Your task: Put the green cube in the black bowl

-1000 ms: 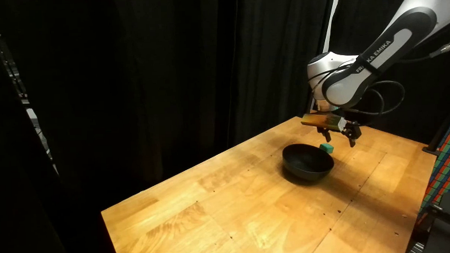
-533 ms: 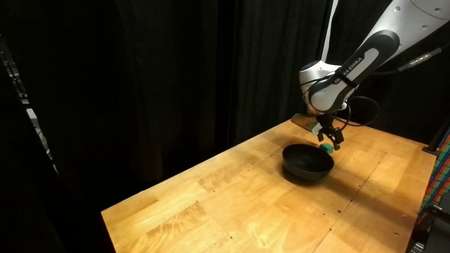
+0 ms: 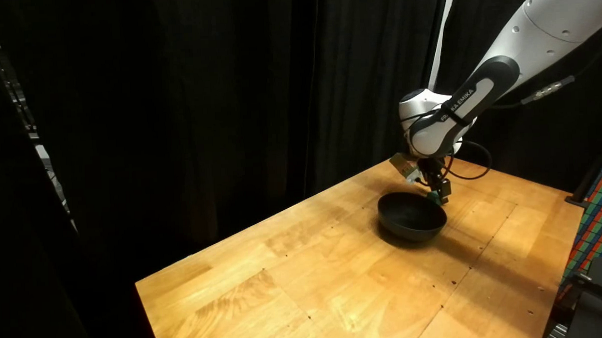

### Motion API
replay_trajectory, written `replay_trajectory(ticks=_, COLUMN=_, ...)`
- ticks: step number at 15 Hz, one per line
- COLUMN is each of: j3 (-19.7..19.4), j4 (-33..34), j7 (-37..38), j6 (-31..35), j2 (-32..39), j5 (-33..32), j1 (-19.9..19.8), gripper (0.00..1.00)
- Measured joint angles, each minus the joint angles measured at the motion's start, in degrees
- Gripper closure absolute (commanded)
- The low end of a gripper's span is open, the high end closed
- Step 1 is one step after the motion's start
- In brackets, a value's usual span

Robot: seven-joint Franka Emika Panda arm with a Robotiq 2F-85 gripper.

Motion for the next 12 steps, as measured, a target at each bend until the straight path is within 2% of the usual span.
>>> replay_trajectory(ticks=1, j3=0.0, j4=0.0, j7=0.0, j6=0.0, j2=0.0, j5=0.7, j1=0.0, gripper=0.79)
replay_trajectory(ticks=5, j3=0.4, j4=0.1, j7=-2.7, j6=-0.1, j2=-1.2, j5=4.1, j1=-0.9, gripper=0.79)
replay_trajectory(ticks=12, j3=5.2, j4=-1.3, j7=-24.1, j6=0.4, j2=-9.9, j5=12.0, j1=-6.5, gripper=0.79)
